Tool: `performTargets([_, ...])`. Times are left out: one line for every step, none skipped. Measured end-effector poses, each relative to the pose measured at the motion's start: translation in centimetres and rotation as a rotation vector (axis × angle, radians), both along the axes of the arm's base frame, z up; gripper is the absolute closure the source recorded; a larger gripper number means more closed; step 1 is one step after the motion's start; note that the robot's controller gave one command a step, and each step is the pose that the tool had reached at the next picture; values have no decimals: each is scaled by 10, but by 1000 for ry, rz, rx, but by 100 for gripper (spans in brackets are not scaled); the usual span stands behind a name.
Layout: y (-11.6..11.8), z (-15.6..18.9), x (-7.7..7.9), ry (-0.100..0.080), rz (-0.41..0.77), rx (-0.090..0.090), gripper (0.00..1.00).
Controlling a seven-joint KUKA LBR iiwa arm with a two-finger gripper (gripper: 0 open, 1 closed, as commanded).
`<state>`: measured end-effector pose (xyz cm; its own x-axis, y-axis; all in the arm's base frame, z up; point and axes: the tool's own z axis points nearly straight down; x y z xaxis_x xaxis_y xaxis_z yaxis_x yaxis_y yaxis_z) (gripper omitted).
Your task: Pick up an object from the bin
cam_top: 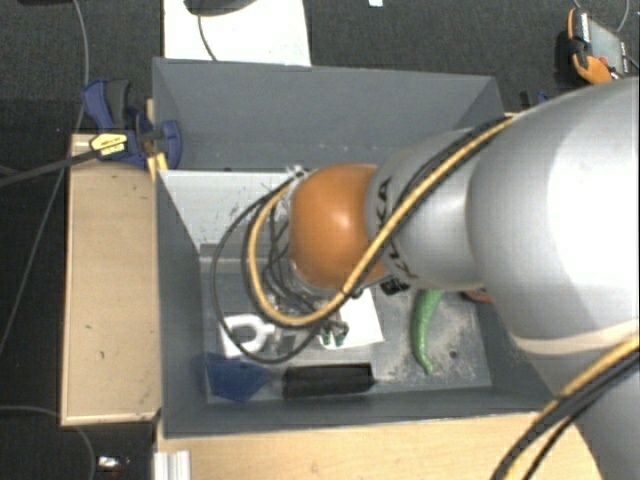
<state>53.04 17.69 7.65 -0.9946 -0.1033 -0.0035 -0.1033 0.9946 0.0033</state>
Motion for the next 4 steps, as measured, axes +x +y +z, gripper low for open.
performTargets([0,14,-1,4,-2,-1,100])
performTargets([0,43,-1,3,-4,-1,100])
performTargets([0,67,-1,2,-6,0,100])
performTargets([0,87,1,-4,-9,2,100])
